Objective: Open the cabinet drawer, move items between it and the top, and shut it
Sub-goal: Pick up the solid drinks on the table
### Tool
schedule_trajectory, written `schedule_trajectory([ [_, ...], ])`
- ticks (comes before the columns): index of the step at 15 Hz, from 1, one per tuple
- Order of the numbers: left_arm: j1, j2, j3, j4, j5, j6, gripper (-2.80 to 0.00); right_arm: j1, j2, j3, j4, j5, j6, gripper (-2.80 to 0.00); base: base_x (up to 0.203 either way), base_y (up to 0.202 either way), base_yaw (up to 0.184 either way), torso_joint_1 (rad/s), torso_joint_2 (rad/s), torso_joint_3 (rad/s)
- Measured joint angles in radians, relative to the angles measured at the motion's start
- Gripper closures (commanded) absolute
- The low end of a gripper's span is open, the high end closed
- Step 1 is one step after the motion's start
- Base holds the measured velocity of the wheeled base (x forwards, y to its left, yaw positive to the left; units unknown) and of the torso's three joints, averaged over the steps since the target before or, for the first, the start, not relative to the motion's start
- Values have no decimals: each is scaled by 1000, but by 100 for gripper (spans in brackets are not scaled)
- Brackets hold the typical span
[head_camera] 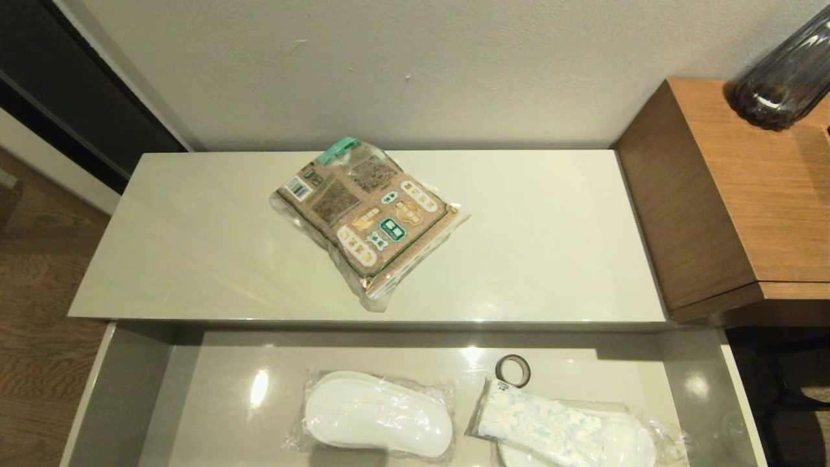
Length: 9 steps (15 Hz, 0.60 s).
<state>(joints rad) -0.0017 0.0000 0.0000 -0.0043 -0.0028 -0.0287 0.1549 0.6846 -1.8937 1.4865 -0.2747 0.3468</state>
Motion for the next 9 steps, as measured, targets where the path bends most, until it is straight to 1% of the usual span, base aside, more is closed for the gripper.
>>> schedule_trajectory([
  [3, 0, 0, 0, 0, 0, 0, 0, -51, -156, 82, 35, 19, -20, 0, 0, 0, 0, 0, 0, 0],
  [5, 0, 0, 0, 0, 0, 0, 0, -81, -231, 171, 35, 51, -57, 0, 0, 0, 0, 0, 0, 0],
  [7, 0, 0, 0, 0, 0, 0, 0, -105, -317, 287, 35, 100, -124, 0, 0, 0, 0, 0, 0, 0],
  [9, 0, 0, 0, 0, 0, 0, 0, -139, -418, 437, 36, 126, -230, 0, 0, 0, 0, 0, 0, 0],
])
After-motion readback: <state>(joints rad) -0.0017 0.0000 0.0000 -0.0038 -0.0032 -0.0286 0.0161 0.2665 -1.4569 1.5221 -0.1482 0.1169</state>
